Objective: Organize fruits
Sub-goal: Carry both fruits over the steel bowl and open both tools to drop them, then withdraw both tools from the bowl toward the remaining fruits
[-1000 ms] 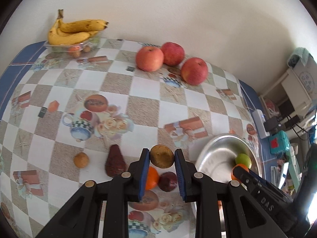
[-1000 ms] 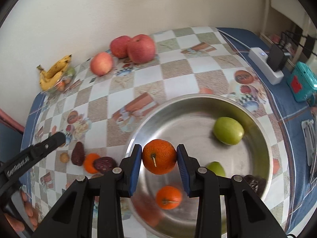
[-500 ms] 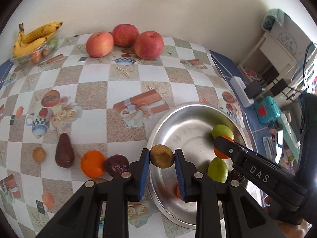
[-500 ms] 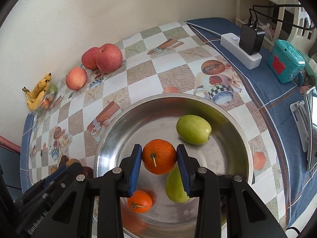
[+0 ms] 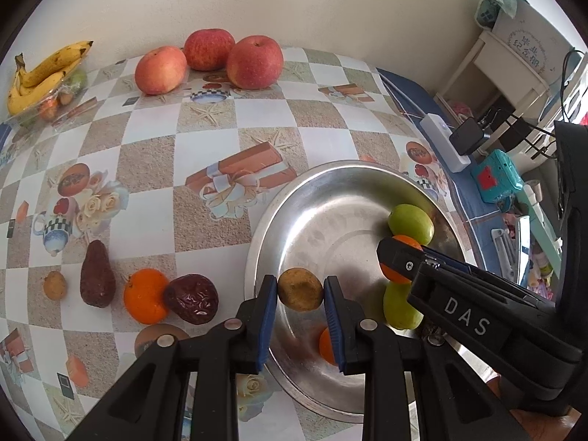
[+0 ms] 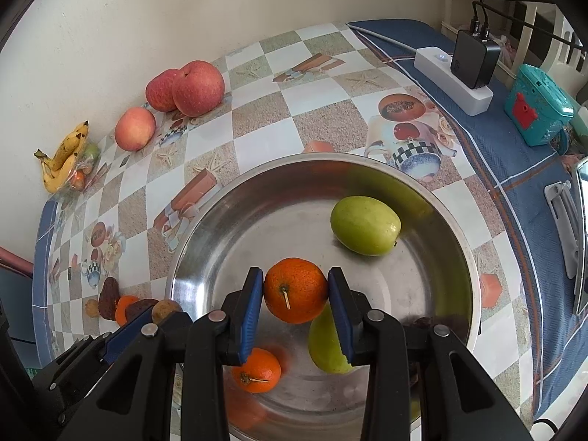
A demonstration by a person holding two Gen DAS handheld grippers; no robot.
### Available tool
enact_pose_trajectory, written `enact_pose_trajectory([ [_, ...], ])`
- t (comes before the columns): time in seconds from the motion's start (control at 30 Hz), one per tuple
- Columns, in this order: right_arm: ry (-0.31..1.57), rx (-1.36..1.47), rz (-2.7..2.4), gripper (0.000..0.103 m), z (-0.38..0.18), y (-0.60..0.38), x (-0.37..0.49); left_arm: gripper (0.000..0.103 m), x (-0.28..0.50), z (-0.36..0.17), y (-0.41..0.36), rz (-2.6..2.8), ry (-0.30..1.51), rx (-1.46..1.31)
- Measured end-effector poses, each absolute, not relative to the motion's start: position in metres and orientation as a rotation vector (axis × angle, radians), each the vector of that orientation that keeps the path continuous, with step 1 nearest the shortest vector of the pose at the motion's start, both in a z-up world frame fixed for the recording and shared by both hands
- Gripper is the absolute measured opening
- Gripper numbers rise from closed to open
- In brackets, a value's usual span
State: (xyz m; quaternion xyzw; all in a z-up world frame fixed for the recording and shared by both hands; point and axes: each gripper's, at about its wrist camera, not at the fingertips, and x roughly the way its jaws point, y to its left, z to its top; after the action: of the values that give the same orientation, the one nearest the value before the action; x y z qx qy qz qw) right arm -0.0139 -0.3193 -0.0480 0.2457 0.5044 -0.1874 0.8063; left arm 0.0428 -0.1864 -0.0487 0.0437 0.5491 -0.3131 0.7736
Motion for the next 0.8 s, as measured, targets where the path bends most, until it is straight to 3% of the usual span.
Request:
enact_pose_trajectory([
  [0.1, 1.084, 0.526, -0.399, 0.038, -0.049, -0.319, -0.013, 0.035, 0.043, -0.051, -0.187, -0.674, 1.201, 0.103],
  [0.23, 1.083, 0.524, -0.401, 0.041, -0.048, -0.319, -0.013, 0.052, 0.043, -0.051, -0.186, -0.675, 1.200, 0.095],
  [0.3, 1.081, 0.522, -0.402, 0.047, -0.048, -0.319, -0.013, 0.053, 0.043, -0.050, -0.186, -0.676, 1.198, 0.093],
  [0.4, 1.079, 0.520, -0.401, 0.047, -0.047, -0.319, -0.013, 0.054, 0.044, -0.050, -0.186, -0.668, 1.201, 0.098],
  [0.57, 1.077, 0.513, -0.404, 0.050, -0.045, -0.319, -0.013, 0.063, 0.051, -0.049, -0.178, -0.647, 1.217, 0.064],
  [0.63, 1.076, 0.512, -0.407, 0.057, -0.045, -0.320, -0.014, 0.069, 0.055, -0.048, -0.173, -0.624, 1.221, 0.062],
  [0.8, 1.066, 0.525, -0.409, 0.061, -0.043, -0.321, -0.015, 0.072, 0.070, -0.050, -0.155, -0.576, 1.235, 0.003],
])
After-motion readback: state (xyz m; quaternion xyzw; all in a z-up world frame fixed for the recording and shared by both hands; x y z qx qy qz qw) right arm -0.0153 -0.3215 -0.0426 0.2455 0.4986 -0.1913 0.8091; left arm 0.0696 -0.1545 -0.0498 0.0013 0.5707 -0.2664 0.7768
